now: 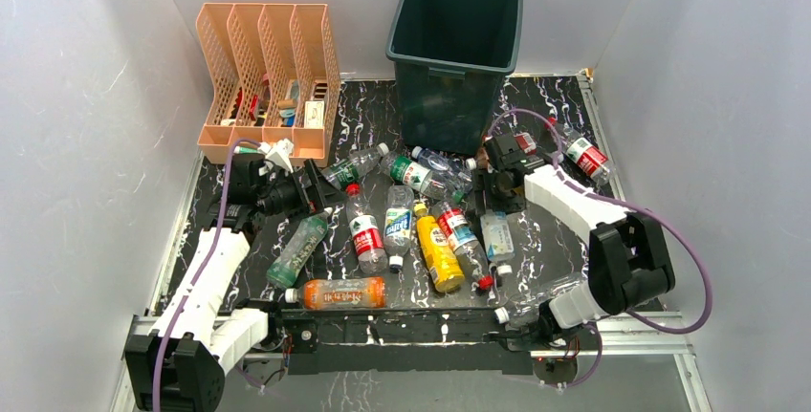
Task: Put the plastic bottles in the bin
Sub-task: Pick up the plastic bottle at the center of the board.
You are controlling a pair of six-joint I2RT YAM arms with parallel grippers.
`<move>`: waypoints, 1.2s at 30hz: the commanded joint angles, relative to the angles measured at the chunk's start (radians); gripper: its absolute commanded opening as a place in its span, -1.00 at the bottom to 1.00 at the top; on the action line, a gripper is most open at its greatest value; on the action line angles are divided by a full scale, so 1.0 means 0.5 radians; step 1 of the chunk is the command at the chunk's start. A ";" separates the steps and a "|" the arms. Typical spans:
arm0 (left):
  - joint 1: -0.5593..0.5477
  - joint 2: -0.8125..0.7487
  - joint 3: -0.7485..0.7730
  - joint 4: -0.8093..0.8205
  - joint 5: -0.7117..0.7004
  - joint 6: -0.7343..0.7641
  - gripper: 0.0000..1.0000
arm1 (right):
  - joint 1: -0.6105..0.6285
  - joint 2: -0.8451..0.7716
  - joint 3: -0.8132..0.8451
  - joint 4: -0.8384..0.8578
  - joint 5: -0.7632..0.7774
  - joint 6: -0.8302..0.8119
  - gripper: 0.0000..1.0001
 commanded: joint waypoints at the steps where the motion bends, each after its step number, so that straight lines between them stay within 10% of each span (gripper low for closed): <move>1: -0.011 -0.039 0.077 -0.075 -0.039 -0.025 0.96 | 0.003 -0.172 0.234 -0.115 -0.059 -0.010 0.03; 14: -0.014 0.010 0.110 -0.075 -0.061 -0.036 0.96 | 0.006 -0.284 1.348 -0.368 -0.416 0.082 0.02; 28: -0.017 0.017 0.157 -0.214 -0.058 0.044 0.96 | -0.037 0.366 2.690 -0.009 -0.450 0.238 0.02; 36: -0.019 -0.026 0.167 -0.270 -0.058 0.051 0.96 | -0.185 0.420 2.604 0.720 -0.357 0.392 0.02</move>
